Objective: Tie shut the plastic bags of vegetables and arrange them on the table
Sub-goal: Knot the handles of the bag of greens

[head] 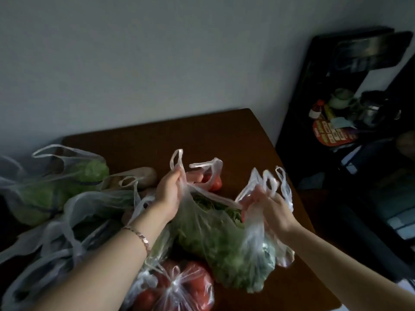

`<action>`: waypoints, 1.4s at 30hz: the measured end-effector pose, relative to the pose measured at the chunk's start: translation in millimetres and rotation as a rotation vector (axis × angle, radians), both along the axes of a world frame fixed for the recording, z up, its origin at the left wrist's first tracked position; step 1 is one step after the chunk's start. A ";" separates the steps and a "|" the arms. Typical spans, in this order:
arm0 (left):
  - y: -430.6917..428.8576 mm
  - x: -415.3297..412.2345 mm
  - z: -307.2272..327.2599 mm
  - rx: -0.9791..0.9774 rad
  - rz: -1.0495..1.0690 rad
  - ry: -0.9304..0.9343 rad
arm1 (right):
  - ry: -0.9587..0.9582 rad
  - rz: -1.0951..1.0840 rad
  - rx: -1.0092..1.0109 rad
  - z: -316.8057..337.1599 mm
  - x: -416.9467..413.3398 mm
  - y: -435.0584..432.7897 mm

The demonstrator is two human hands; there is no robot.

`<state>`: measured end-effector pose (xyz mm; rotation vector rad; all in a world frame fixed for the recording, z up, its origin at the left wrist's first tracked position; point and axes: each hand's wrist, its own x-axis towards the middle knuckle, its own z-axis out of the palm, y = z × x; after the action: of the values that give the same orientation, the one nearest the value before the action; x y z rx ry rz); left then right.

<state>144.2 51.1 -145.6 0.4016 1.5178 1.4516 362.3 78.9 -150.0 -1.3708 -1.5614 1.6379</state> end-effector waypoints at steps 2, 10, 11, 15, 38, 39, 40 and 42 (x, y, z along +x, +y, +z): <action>-12.0 5.2 -2.0 0.091 0.030 -0.101 | 0.236 -0.064 -0.166 -2.6 2.7 10.0; -36.5 44.3 -17.7 -0.112 -0.101 -0.159 | -0.077 -0.005 -0.118 -19.4 -16.9 19.0; -36.5 48.1 -15.1 -0.128 -0.097 -0.183 | -0.064 -0.006 -0.124 -19.8 -20.7 15.9; -29.3 52.1 -10.1 -0.248 -0.176 -0.062 | 0.043 -0.049 -0.126 -19.9 -35.7 6.3; -23.6 49.4 -27.9 0.025 -0.386 0.920 | 0.074 -0.286 0.004 -17.8 -56.5 -8.3; -25.9 47.1 -27.2 0.080 -0.420 0.960 | 0.040 -0.267 -0.026 -16.2 -57.5 -4.9; -27.3 45.1 -26.0 0.137 -0.449 0.997 | 0.005 -0.237 -0.049 -14.6 -59.0 -1.3; -28.2 40.1 -29.4 0.201 -0.490 1.045 | -0.069 -0.164 -0.041 -11.5 -60.9 -0.2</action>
<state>184.3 22.8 -175.0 1.7191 1.8333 1.0052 301.3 78.7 -161.5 -1.5489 -1.4192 1.5462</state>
